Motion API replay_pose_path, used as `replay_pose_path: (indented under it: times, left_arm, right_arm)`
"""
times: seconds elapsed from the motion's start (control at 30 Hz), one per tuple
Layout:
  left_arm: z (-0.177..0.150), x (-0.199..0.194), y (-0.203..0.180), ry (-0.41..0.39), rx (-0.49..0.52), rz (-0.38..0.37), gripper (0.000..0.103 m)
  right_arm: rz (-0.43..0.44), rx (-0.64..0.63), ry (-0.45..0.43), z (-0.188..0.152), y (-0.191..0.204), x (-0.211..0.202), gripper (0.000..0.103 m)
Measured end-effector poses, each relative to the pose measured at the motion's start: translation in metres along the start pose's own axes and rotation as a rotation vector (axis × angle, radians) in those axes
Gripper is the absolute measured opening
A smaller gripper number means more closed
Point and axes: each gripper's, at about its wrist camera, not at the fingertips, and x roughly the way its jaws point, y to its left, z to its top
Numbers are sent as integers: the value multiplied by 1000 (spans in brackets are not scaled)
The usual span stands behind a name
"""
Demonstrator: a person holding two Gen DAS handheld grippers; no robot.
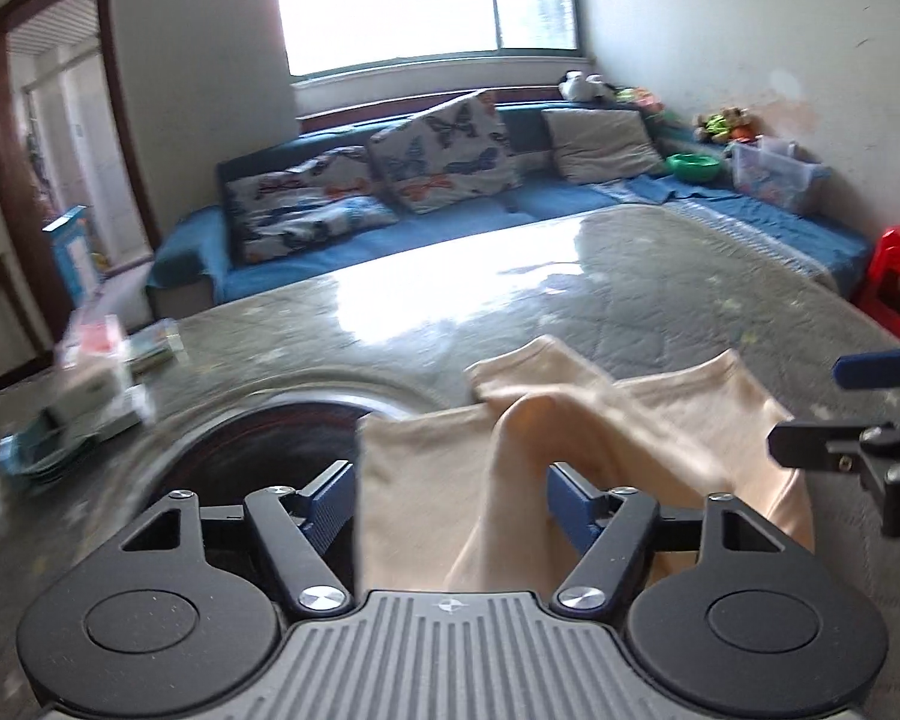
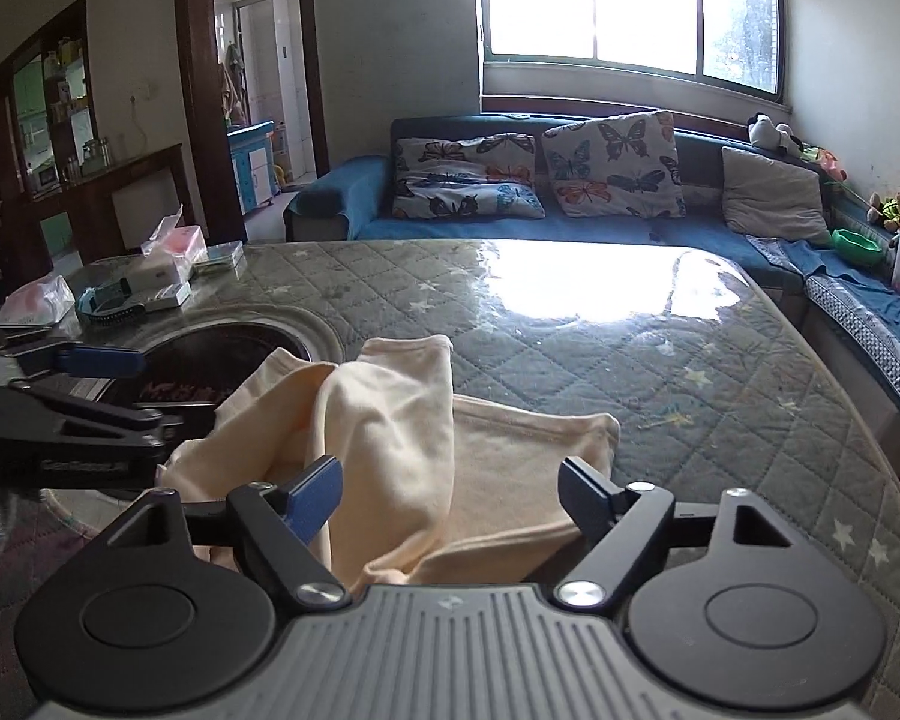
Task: Fold clothes
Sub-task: 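Grasp the shirt edge with the left gripper while the right gripper grasps another edge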
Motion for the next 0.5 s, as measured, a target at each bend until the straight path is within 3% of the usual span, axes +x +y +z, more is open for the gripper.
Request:
replay_pose_path:
  times: [0.2, 0.27, 0.33, 0.5]
  left_arm:
    - [9, 42, 1, 59, -16, -84, 71]
    - [6, 52, 4, 86, -35, -116, 49]
    - [2, 62, 4, 118, -46, -128, 16]
    - [-9, 46, 0, 63, -5, -128, 8]
  right_arm:
    - [9, 4, 11, 14, -7, 13, 74]
    - [15, -5, 14, 19, -6, 19, 73]
    - [22, -13, 18, 24, -5, 24, 73]
    - [49, -34, 31, 36, 0, 44, 65]
